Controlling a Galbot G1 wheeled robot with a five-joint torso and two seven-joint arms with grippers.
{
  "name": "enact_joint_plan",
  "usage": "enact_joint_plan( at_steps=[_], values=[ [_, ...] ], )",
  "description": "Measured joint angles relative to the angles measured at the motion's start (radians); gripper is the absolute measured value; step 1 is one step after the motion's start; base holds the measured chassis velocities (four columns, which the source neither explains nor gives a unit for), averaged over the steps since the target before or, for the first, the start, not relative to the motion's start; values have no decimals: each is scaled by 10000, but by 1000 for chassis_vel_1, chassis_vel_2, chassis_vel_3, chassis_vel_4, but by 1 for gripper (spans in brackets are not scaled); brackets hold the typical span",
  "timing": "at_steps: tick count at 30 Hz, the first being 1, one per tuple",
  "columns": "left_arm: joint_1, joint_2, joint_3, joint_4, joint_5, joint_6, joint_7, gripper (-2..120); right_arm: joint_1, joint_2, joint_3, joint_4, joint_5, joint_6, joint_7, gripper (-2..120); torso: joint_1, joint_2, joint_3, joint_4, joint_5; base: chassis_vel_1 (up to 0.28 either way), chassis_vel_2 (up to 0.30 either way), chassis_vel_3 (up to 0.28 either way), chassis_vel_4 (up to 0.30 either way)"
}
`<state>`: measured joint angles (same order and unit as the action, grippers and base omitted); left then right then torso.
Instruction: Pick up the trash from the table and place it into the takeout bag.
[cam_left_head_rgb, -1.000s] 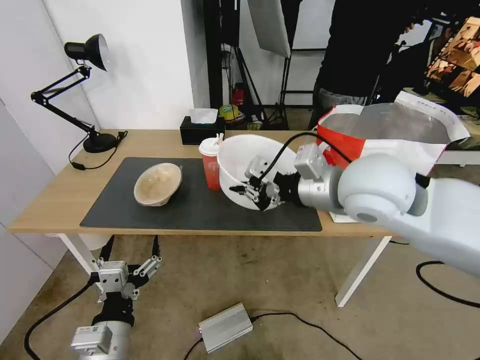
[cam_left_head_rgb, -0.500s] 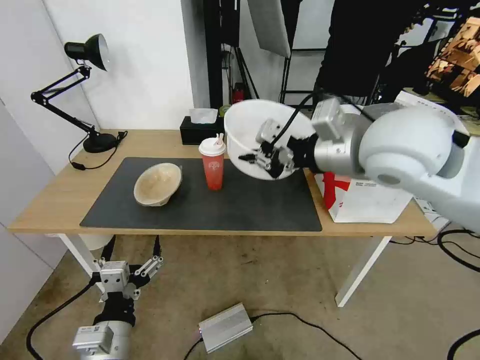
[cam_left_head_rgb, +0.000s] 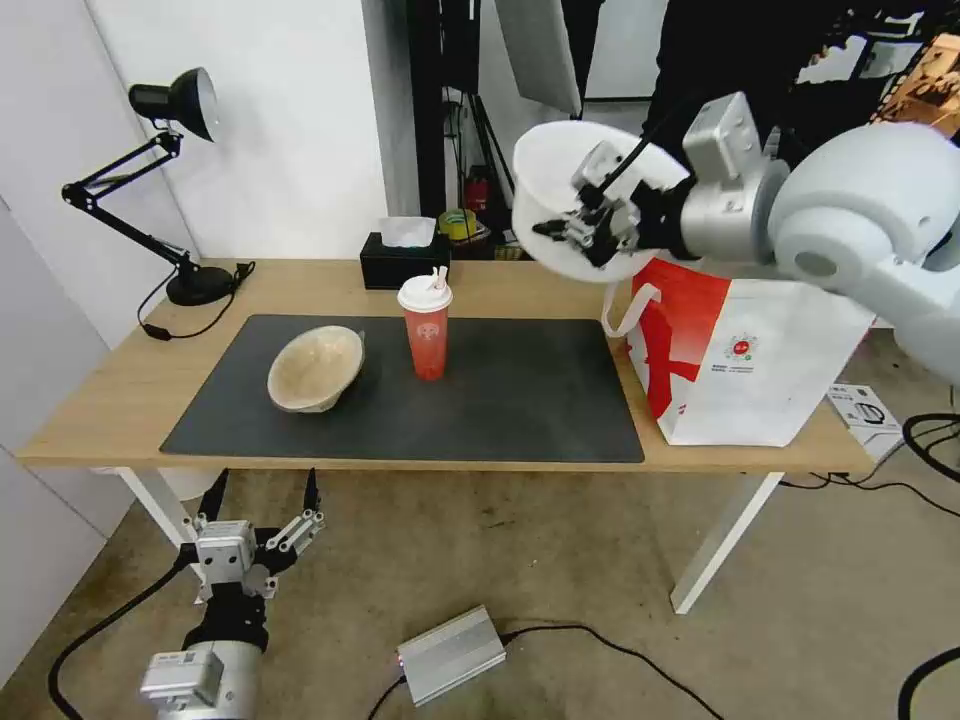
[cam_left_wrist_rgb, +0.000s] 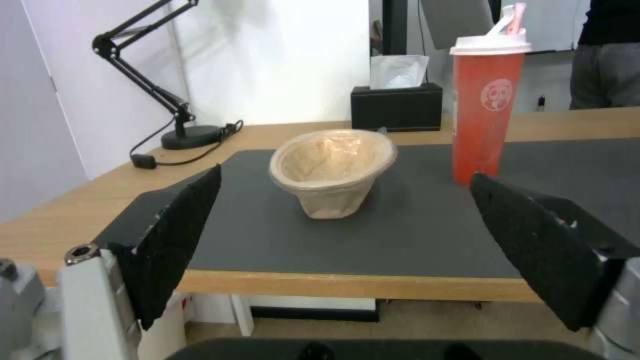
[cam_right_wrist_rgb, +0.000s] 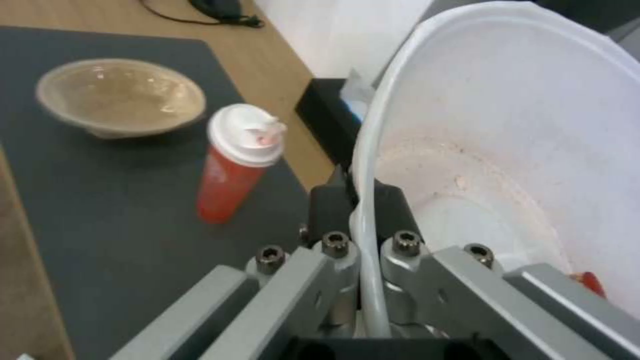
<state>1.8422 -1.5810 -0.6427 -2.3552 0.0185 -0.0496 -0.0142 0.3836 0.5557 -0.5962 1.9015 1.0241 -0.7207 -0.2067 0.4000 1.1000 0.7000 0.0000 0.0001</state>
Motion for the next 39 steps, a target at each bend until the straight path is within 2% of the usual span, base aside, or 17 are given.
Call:
enact_joint_plan(
  at_steps=[13, 39],
  values=[
    [30, 106, -52, -69, 6, -20, -6, 100, -147, -354, 260, -1173, -795, 6, -616, 0, 0, 0, 0, 0, 0, 0, 0, 0, 0],
    [35, 556, -185, -140, -47, 24, 33, 100, -1298, -1059, 1095, -1150, -1365, 42, -754, 0, 0, 0, -1, 0, -1, 0, 0, 0, 0]
  ],
)
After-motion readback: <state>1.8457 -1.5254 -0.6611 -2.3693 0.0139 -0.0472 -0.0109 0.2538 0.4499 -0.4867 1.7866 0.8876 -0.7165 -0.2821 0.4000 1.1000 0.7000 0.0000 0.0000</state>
